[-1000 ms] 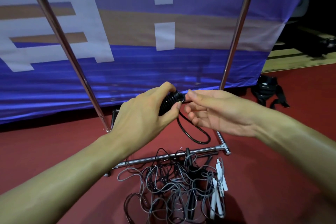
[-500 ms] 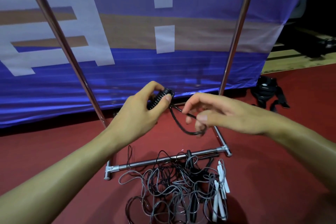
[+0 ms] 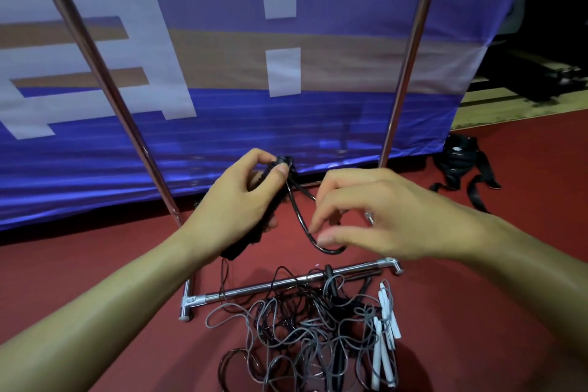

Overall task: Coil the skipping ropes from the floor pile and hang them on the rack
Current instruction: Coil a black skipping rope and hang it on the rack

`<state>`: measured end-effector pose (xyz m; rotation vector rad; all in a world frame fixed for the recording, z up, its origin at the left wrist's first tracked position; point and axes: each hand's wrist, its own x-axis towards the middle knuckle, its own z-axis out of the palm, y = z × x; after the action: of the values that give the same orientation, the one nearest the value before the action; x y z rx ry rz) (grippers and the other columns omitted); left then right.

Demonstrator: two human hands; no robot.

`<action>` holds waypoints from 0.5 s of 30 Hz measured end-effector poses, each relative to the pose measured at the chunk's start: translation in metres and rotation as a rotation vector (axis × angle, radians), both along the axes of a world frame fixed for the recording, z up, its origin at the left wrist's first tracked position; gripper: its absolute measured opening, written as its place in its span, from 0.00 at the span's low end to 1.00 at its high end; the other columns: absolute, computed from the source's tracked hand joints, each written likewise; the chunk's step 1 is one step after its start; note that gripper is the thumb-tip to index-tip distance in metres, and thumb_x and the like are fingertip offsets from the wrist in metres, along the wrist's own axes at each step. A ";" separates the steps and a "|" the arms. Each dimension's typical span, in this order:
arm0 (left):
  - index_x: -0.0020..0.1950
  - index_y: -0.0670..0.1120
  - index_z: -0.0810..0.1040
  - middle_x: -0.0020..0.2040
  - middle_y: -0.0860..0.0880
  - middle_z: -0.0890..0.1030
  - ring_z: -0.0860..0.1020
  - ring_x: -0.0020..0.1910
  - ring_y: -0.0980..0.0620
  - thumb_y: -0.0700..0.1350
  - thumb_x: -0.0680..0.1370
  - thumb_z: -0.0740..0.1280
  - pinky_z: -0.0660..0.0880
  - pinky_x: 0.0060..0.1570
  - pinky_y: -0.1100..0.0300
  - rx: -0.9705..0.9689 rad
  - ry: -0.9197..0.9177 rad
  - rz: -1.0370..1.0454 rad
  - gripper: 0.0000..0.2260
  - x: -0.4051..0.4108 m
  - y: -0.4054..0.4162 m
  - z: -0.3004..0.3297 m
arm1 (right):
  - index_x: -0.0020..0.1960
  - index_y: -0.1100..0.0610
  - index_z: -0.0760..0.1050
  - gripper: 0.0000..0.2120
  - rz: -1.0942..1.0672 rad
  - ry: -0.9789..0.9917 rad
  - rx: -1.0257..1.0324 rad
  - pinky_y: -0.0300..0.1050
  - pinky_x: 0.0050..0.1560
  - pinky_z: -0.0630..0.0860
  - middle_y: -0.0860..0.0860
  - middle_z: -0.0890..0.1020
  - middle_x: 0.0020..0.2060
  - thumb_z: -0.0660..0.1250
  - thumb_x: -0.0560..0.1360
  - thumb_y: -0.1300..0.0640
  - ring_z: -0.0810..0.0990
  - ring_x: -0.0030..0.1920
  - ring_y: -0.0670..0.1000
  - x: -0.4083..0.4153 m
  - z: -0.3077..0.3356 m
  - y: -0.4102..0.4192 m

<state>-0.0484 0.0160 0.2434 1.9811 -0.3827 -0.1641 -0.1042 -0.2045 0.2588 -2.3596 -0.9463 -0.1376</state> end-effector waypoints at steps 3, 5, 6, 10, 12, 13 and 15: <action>0.57 0.56 0.74 0.37 0.38 0.74 0.79 0.27 0.49 0.54 0.83 0.64 0.76 0.26 0.50 0.021 -0.073 -0.021 0.05 0.001 0.003 -0.003 | 0.52 0.53 0.86 0.09 -0.013 0.018 0.031 0.37 0.51 0.76 0.45 0.82 0.48 0.78 0.74 0.50 0.83 0.48 0.47 0.003 0.000 0.000; 0.61 0.61 0.74 0.35 0.42 0.75 0.75 0.25 0.49 0.53 0.83 0.64 0.76 0.25 0.50 0.050 -0.145 -0.047 0.07 0.000 0.005 -0.004 | 0.57 0.49 0.85 0.18 -0.013 0.057 0.025 0.37 0.53 0.77 0.43 0.81 0.50 0.81 0.69 0.45 0.82 0.50 0.46 -0.002 -0.001 0.001; 0.62 0.63 0.73 0.36 0.43 0.77 0.73 0.24 0.51 0.53 0.83 0.64 0.75 0.26 0.52 0.080 -0.188 -0.055 0.09 0.001 0.007 -0.004 | 0.59 0.47 0.85 0.20 -0.002 0.049 0.007 0.35 0.54 0.76 0.42 0.80 0.50 0.82 0.69 0.45 0.81 0.51 0.45 -0.004 -0.002 0.002; 0.67 0.68 0.72 0.33 0.45 0.80 0.79 0.25 0.49 0.54 0.85 0.59 0.77 0.28 0.55 0.157 -0.215 -0.120 0.13 0.003 0.011 -0.005 | 0.67 0.45 0.80 0.19 0.068 -0.107 -0.178 0.35 0.59 0.71 0.42 0.77 0.52 0.75 0.77 0.47 0.73 0.53 0.40 -0.001 -0.006 0.004; 0.65 0.68 0.73 0.31 0.43 0.81 0.82 0.28 0.47 0.54 0.86 0.57 0.81 0.31 0.52 0.182 -0.188 -0.144 0.12 0.002 0.010 -0.004 | 0.65 0.48 0.82 0.14 0.079 -0.159 -0.196 0.37 0.58 0.72 0.44 0.79 0.51 0.71 0.80 0.50 0.73 0.52 0.41 0.001 -0.006 0.003; 0.64 0.66 0.73 0.32 0.42 0.81 0.82 0.28 0.46 0.54 0.86 0.57 0.81 0.31 0.51 0.185 -0.183 -0.147 0.11 0.002 0.010 -0.004 | 0.64 0.50 0.83 0.12 0.071 -0.162 -0.169 0.38 0.56 0.74 0.45 0.80 0.50 0.70 0.81 0.52 0.76 0.51 0.42 0.001 -0.006 0.003; 0.63 0.62 0.72 0.33 0.41 0.81 0.82 0.28 0.45 0.54 0.85 0.57 0.81 0.30 0.47 0.187 -0.179 -0.154 0.08 0.001 0.009 -0.004 | 0.60 0.52 0.84 0.09 0.011 -0.107 -0.029 0.42 0.50 0.79 0.45 0.82 0.46 0.69 0.82 0.54 0.82 0.46 0.45 0.001 -0.005 0.005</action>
<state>-0.0473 0.0253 0.2396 2.1573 -0.6573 -0.1243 -0.1035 -0.1996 0.2537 -2.3936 -1.0181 -0.2498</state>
